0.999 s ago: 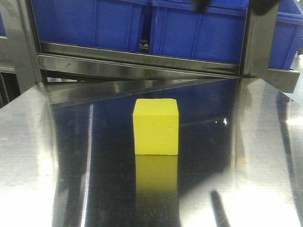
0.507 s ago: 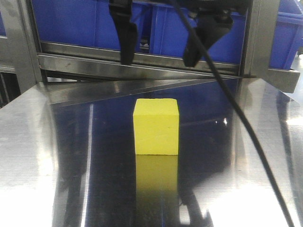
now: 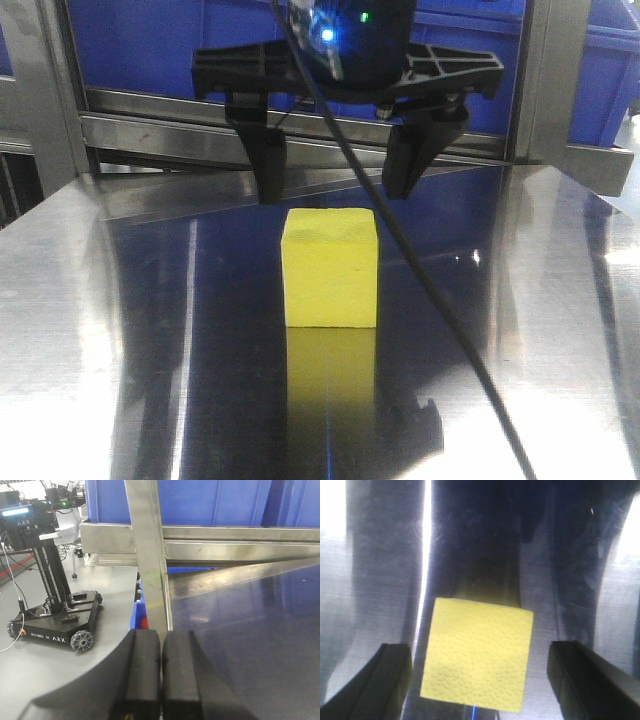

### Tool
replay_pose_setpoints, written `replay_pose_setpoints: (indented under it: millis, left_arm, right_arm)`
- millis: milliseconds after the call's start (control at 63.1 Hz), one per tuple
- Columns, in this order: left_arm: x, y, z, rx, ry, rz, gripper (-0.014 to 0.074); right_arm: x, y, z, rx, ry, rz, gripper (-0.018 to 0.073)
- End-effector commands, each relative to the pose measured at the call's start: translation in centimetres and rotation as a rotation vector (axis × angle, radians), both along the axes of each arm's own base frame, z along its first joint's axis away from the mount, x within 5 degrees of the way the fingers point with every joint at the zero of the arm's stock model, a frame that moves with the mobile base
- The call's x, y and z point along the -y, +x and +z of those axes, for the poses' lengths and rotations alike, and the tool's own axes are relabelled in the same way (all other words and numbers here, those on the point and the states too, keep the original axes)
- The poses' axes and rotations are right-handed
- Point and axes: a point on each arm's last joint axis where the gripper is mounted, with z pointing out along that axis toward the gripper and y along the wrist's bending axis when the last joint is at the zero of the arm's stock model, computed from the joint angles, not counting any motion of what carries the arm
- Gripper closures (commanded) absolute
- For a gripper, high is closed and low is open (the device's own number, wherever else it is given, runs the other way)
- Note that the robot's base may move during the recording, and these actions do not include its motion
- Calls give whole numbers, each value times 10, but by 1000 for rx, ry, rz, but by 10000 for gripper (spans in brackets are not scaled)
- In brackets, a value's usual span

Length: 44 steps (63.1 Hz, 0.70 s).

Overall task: Place yellow foam block on left shelf second layer
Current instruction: 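Lower the open right gripper around the yellow foam cube and close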

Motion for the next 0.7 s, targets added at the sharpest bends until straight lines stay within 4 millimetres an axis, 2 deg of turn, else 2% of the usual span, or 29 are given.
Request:
replay_pose_setpoints:
  millis: [0,682]
  left_arm:
    - [2,0,-1,69,-9,-26,460]
    - [2,0,-1,69,-9,-26,460]
  right_arm:
    - [1,2,23,86,48,12,-64]
    - [-11,15,-18,31,-1,18,-59]
